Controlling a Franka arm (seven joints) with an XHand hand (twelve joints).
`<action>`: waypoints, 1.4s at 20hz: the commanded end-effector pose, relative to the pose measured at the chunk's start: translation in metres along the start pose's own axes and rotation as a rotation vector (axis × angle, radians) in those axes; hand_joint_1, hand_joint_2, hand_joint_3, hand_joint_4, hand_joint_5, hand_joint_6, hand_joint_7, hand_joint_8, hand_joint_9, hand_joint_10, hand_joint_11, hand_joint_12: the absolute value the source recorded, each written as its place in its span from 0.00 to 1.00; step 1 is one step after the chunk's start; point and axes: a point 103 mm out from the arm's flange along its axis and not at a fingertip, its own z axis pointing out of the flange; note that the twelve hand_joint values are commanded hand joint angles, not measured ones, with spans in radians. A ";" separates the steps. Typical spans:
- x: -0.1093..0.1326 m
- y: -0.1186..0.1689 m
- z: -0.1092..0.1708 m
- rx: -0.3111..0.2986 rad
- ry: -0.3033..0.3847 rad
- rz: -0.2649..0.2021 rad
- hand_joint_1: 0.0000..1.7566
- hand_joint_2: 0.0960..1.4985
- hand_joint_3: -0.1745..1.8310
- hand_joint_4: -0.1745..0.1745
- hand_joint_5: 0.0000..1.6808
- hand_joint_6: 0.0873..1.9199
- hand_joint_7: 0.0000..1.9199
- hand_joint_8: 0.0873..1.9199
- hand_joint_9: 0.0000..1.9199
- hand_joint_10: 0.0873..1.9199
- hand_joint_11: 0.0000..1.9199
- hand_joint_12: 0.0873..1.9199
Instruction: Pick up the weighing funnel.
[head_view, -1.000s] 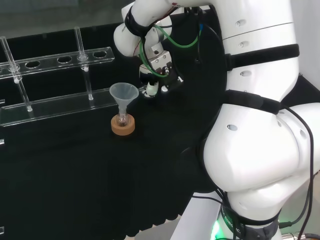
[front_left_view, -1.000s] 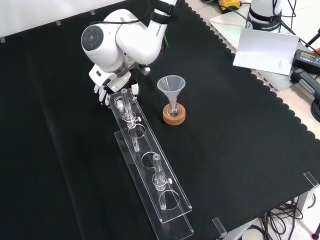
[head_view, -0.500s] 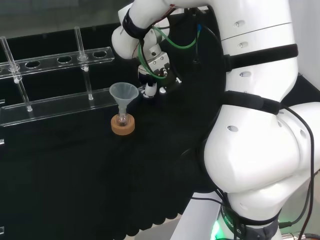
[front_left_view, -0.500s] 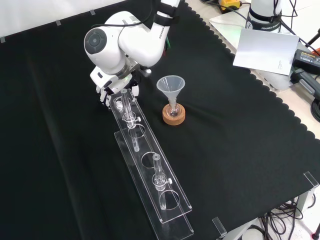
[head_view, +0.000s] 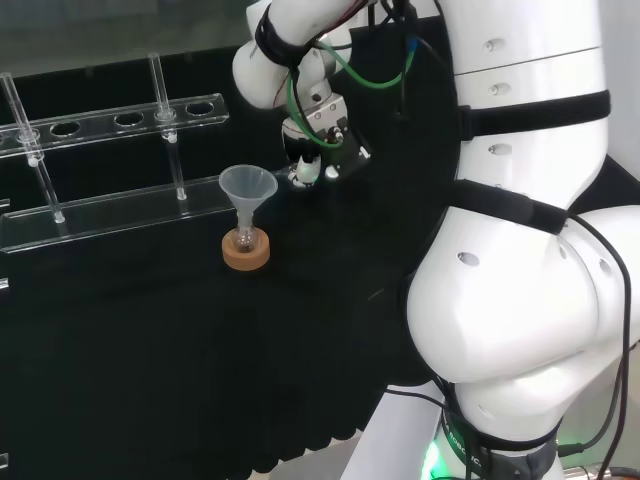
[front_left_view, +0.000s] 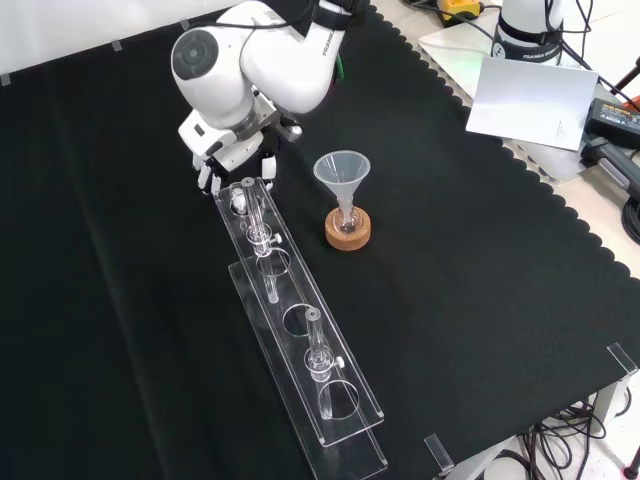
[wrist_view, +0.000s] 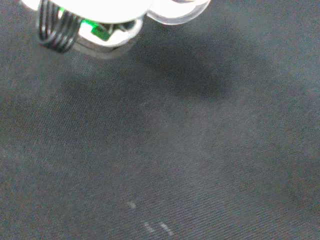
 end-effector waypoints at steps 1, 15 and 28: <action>-0.018 -0.018 -0.016 -0.030 0.033 0.021 0.65 0.40 0.38 1.00 0.82 0.20 0.41 0.31 0.60 0.09 0.52 0.45; -0.047 -0.078 -0.083 -0.012 -0.088 0.088 0.65 0.40 0.37 1.00 0.82 0.20 0.38 0.30 0.60 0.08 0.52 0.45; -0.051 -0.131 -0.120 -0.014 -0.122 0.125 0.65 0.40 0.37 1.00 0.82 0.20 0.37 0.30 0.59 0.08 0.51 0.45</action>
